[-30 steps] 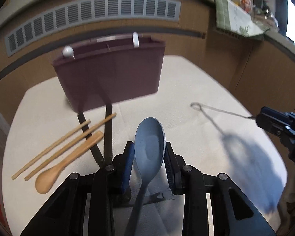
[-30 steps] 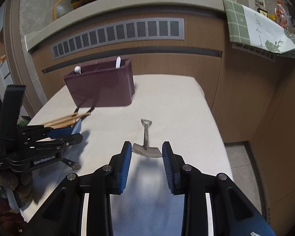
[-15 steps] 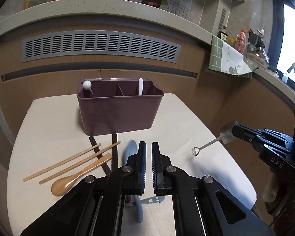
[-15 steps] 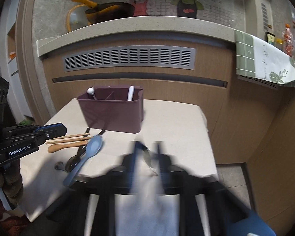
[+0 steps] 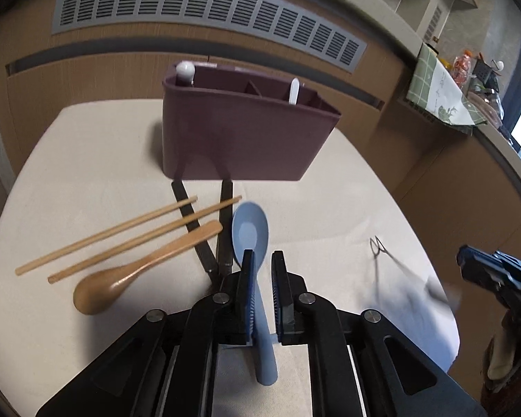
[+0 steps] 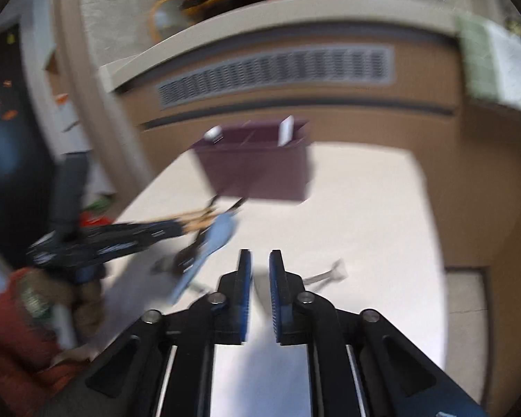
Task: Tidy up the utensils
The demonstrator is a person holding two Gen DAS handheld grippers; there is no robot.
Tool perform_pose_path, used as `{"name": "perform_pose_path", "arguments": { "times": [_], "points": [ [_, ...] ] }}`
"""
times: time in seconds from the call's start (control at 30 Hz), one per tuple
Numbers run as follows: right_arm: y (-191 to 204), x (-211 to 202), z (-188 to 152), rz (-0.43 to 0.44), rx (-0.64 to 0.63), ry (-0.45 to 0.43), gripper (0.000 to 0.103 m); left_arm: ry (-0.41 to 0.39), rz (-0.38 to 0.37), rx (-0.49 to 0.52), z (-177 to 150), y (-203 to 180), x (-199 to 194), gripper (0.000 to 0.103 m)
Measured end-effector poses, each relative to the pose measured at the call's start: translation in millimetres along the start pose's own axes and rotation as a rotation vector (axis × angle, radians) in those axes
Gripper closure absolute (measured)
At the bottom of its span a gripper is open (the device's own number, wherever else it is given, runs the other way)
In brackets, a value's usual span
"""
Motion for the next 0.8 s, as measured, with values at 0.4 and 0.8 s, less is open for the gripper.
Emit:
{"name": "perform_pose_path", "arguments": {
  "times": [0.4,0.8],
  "points": [
    [-28.1,40.1,-48.9,-0.043,0.002,0.181,0.072,0.021,0.012,-0.018,-18.3,13.7,-0.3,0.083],
    [-31.6,61.8,-68.4,-0.152,0.132,0.218,0.071,0.007,0.084,-0.016,-22.3,30.0,-4.5,0.077]
  ]
}}
Point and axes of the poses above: each gripper's, at about its wrist camera, not at the fingertips, and x roughly the way its jaws point, y to its left, z to its top, the point moved 9 cm from there along x, roughly the way its jaws point, and after that the axes turned 8 degrees about y, right-handed, at the moved point
